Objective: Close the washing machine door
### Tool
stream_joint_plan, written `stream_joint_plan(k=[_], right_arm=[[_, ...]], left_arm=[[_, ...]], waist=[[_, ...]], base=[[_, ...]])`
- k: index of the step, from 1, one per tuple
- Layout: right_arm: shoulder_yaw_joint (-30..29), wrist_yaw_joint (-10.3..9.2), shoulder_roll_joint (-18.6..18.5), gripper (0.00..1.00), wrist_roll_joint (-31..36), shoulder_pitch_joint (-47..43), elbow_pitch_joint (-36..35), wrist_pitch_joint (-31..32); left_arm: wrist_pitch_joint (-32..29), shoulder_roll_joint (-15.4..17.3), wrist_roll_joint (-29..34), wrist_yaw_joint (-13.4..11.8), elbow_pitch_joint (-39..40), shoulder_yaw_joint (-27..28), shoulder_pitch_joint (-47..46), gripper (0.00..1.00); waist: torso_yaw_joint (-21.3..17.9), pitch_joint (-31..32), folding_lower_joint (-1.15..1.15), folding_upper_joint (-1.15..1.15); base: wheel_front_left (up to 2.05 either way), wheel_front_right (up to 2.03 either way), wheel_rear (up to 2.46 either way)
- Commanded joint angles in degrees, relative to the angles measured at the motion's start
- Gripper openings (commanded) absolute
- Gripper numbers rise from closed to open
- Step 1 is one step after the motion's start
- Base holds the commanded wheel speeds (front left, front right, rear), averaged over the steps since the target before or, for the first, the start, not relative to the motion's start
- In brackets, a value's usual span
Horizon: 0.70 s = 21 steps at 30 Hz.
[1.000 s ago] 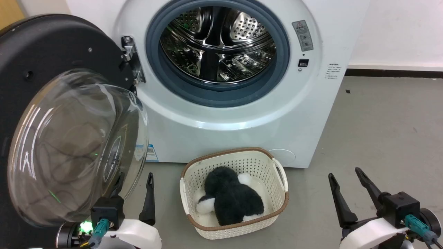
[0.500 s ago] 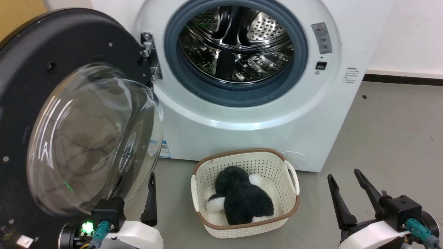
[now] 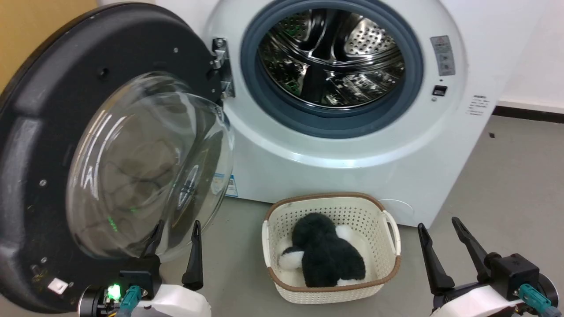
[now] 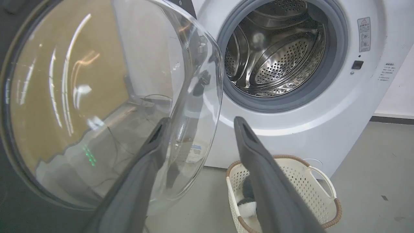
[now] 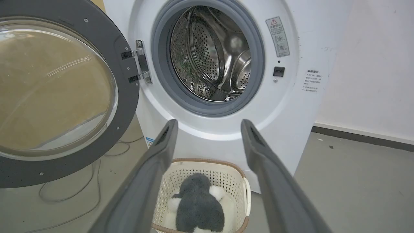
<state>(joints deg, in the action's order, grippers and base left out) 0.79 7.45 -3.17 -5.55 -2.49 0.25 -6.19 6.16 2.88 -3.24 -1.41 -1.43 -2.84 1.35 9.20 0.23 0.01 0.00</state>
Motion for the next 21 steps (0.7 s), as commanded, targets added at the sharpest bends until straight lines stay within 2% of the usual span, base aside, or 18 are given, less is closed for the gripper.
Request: stream_joint_plan(k=[1, 21], right_arm=[[0.23, 0.02, 0.13, 1.0, -0.55, -0.82, -0.03, -0.6], [1.04, 0.02, 0.18, 1.0, -2.46, -1.98, 0.36, -2.87]], left_arm=[[0.63, 0.0, -0.36, -0.31, -0.16, -0.14, 0.82, 1.0], [2.9, 0.0, -1.16, -0.5, -0.59, -0.94, 1.74, 1.0]], waist=[[0.83, 0.08, 0.0, 0.0], [7.0, 0.84, 0.0, 0.0]], base=[[0.0, 0.0, 0.0], [0.0, 0.0, 0.0]])
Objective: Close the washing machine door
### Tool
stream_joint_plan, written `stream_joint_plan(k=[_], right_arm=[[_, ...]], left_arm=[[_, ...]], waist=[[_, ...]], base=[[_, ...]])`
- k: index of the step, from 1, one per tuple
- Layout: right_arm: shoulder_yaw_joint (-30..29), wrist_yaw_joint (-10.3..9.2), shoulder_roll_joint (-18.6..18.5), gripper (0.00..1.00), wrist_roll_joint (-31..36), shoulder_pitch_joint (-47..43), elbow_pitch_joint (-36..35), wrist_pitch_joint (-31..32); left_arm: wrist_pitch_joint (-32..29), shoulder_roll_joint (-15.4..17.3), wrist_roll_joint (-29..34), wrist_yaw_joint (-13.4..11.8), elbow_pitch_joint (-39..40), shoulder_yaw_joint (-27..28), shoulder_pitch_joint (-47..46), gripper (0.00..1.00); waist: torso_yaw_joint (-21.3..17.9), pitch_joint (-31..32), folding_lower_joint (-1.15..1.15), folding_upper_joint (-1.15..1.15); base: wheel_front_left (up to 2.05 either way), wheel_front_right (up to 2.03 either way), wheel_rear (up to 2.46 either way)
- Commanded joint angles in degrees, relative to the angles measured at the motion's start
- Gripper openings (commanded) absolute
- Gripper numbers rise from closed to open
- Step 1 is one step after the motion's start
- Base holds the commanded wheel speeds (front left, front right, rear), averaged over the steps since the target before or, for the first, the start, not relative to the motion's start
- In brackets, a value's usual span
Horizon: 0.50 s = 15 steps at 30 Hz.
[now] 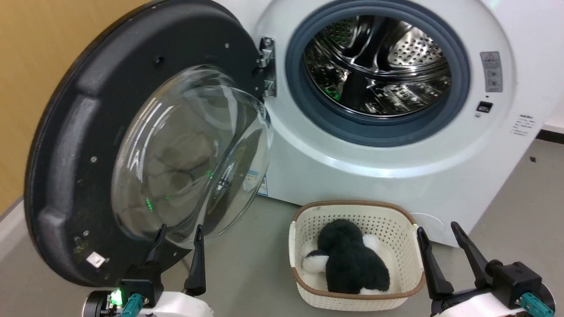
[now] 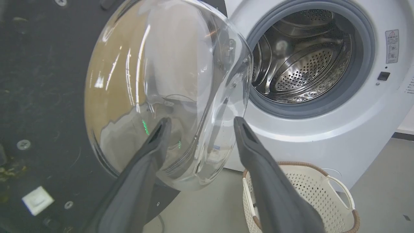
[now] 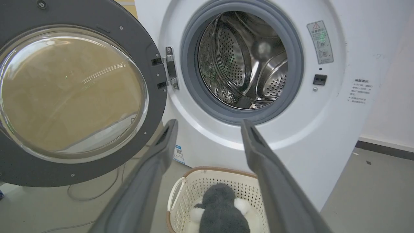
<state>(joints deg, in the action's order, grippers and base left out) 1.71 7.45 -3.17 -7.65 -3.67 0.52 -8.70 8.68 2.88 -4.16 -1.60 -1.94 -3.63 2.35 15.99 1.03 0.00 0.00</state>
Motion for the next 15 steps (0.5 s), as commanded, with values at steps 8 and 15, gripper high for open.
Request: stream_joint_plan(k=[8, 15], right_arm=[[0.28, 0.02, 0.2, 1.0, -1.31, -1.12, 0.27, -1.32], [0.41, 0.02, 0.21, 1.0, -1.99, -1.34, 0.38, -2.16]], left_arm=[[1.33, 0.0, -0.58, -0.46, -0.22, -0.39, 0.87, 1.0], [2.17, 0.0, -0.95, -0.62, -0.31, -0.42, 1.15, 1.0]], waist=[[2.76, 0.16, 0.0, 0.0], [4.82, 0.28, 0.0, 0.0]], base=[[0.0, 0.0, 0.0], [0.0, 0.0, 0.0]])
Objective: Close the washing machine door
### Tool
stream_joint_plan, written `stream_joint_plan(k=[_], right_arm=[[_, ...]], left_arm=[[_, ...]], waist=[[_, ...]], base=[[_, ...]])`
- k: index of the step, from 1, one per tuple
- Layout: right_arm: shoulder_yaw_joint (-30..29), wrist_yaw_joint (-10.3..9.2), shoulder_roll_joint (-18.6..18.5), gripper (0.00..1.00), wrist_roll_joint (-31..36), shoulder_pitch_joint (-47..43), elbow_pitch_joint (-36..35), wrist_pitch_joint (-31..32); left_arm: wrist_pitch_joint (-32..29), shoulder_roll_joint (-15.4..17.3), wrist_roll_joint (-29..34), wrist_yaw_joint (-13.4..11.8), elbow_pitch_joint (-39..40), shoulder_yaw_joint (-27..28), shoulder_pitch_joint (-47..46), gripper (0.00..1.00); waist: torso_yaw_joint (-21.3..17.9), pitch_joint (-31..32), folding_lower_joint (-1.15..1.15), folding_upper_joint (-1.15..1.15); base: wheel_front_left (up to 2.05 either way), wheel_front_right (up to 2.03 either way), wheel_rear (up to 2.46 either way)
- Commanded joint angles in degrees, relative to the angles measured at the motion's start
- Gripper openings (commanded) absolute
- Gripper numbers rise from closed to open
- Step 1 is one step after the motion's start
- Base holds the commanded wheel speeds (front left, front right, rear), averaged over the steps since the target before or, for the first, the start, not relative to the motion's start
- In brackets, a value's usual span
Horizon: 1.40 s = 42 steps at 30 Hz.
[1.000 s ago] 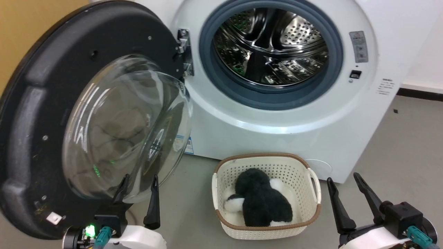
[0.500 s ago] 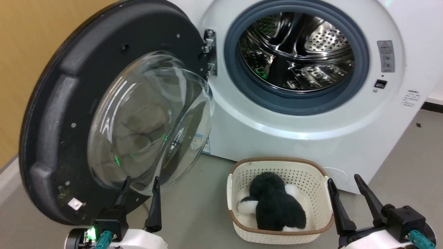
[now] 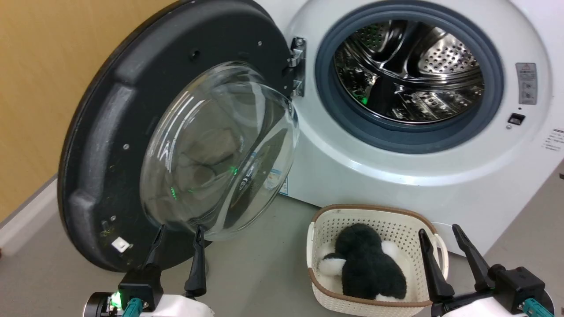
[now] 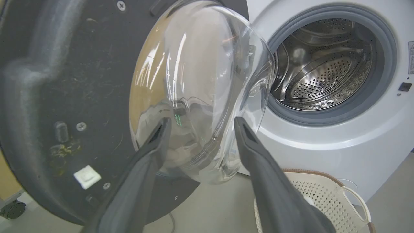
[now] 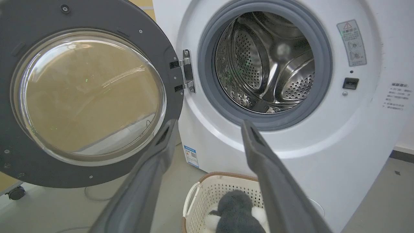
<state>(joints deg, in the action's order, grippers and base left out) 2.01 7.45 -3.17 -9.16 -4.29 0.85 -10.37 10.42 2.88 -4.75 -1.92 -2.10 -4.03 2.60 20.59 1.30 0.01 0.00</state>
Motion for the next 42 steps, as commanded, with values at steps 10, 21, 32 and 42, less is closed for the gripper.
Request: stream_joint_plan(k=[10, 21, 32, 42], right_arm=[[0.89, 0.03, 0.24, 1.0, -1.14, -0.53, 0.59, -1.69], [2.25, 0.03, 0.26, 1.0, -1.97, 0.37, 1.35, -3.0], [3.33, 0.03, 0.29, 1.0, -2.9, 1.02, 2.17, -4.32], [3.59, 0.03, 0.29, 1.0, -3.23, 1.01, 2.42, -4.63]], left_arm=[[1.63, 0.0, -0.97, -0.8, 0.15, -0.2, 1.34, 1.0], [2.95, -0.01, -1.88, -1.91, 1.15, -0.45, 2.07, 1.0], [4.26, -0.01, -2.58, -2.75, 1.84, -0.36, 2.94, 1.0], [4.58, -0.01, -2.71, -2.92, 2.09, -0.05, 3.02, 1.0]], waist=[[2.74, -0.14, 0.0, 0.0], [5.81, -0.79, -0.01, 0.0], [8.57, -1.01, -0.01, 0.0], [9.22, -1.06, -0.01, 0.0]], base=[[0.0, 0.0, 0.0], [0.0, 0.0, 0.0], [0.0, 0.0, 0.0], [0.0, 0.0, 0.0]])
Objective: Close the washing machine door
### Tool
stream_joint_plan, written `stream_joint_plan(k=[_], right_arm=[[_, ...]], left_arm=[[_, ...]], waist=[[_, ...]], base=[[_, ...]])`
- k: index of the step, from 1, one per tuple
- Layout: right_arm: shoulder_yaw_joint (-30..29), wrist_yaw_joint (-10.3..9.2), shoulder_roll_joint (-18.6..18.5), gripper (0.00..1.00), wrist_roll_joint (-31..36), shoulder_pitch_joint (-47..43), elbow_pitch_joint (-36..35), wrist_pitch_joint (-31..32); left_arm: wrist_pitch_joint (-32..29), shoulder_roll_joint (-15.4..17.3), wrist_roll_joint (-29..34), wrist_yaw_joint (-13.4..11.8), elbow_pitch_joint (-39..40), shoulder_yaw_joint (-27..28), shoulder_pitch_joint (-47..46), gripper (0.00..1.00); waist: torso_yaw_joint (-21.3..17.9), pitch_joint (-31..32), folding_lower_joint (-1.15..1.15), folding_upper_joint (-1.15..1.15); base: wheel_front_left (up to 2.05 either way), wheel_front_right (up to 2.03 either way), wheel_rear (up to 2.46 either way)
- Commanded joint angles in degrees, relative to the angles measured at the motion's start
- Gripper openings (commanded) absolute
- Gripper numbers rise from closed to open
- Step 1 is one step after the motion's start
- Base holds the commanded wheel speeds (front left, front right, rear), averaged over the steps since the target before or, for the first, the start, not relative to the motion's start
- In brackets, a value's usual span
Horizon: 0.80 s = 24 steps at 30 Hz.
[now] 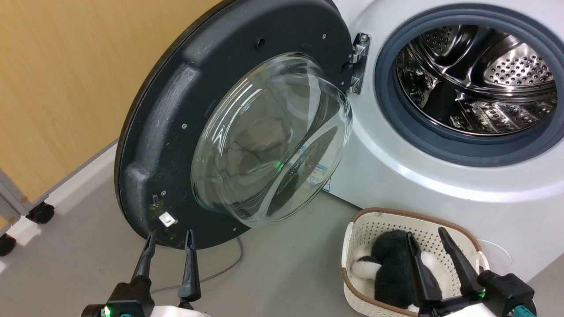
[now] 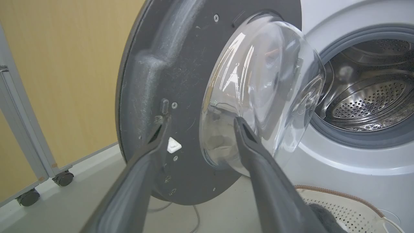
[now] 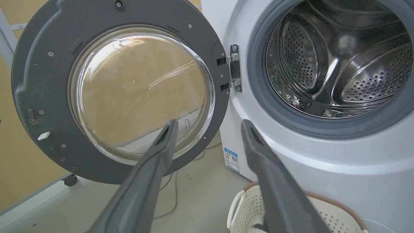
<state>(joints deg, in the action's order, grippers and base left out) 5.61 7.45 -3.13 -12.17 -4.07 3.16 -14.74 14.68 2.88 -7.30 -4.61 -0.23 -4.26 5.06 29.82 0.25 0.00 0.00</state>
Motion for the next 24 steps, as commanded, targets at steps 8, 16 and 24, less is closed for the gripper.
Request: stream_joint_plan(k=[8, 16, 24], right_arm=[[-0.08, 0.03, 0.25, 1.0, -0.21, 0.73, 0.01, -0.26], [-0.14, 0.03, 0.25, 1.0, -0.08, 0.56, 0.05, -0.26], [-0.74, 0.03, 0.25, 1.0, 0.92, -0.17, -0.52, -0.26]], left_arm=[[0.32, -0.01, 0.18, 0.08, 0.16, 0.34, 0.54, 1.0], [0.32, -0.01, -2.17, -1.57, 8.96, 5.86, -0.77, 0.0], [0.32, 2.0, -6.09, 3.15, 10.14, 15.17, -6.61, 0.0]], waist=[[-0.02, -0.01, 0.0, 0.0], [0.05, 0.03, 0.0, 0.0], [-0.16, -0.67, 0.0, 0.0]], base=[[0.0, 0.0, 0.0], [0.0, 0.0, 0.0], [0.0, 0.0, 0.0]])
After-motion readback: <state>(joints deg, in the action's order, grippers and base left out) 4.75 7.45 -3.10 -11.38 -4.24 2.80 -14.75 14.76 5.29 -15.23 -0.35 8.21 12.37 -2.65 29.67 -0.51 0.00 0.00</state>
